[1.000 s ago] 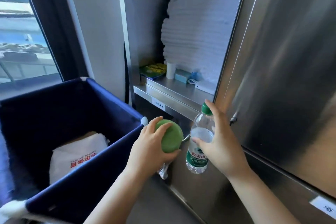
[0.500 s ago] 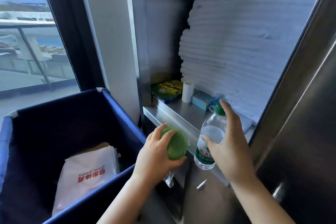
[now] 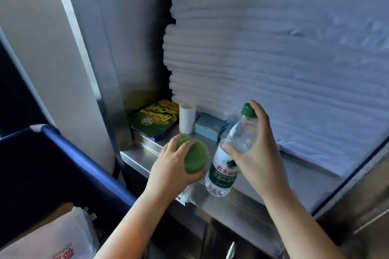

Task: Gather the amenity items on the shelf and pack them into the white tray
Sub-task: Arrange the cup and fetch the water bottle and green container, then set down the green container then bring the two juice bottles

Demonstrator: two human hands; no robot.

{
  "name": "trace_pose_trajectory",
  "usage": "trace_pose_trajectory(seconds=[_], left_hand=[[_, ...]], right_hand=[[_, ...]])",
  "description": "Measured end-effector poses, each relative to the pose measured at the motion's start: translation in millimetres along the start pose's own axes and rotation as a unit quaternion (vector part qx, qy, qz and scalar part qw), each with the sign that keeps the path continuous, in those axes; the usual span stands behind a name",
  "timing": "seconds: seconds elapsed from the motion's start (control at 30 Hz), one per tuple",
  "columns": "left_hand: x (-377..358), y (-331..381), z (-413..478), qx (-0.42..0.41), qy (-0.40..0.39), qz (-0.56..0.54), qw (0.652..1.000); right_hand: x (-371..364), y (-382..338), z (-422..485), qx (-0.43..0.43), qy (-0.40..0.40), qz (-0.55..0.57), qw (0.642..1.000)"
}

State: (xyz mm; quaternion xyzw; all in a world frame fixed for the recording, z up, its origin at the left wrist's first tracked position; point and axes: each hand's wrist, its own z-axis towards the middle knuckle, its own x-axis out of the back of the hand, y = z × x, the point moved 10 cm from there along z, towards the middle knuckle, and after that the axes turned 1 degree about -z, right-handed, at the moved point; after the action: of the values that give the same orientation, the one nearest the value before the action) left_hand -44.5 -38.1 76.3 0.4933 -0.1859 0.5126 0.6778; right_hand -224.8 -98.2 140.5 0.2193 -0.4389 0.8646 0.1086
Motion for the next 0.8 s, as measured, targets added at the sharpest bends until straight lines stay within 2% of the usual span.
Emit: trace_pose_trajectory(seconds=[0.2, 0.47, 0.63, 0.8], left_hand=[[-32.1, -12.3, 49.7, -0.075, -0.048, -0.037, 0.995], [-79.8, 18.8, 65.0, -0.177, -0.117, -0.108, 0.971], [-106.6, 26.8, 58.8, -0.202, -0.147, -0.151, 0.956], [-117.2, 21.2, 58.5, -0.201, -0.151, -0.204, 0.946]], right_hand=[[1.0, -0.6, 23.5, -0.005, 0.053, -0.069, 0.996], [37.2, 37.0, 10.6, -0.093, 0.108, -0.111, 0.984], [40.1, 39.9, 4.6, -0.101, 0.13, -0.13, 0.978], [29.4, 57.6, -26.9, -0.133, 0.205, -0.111, 0.963]])
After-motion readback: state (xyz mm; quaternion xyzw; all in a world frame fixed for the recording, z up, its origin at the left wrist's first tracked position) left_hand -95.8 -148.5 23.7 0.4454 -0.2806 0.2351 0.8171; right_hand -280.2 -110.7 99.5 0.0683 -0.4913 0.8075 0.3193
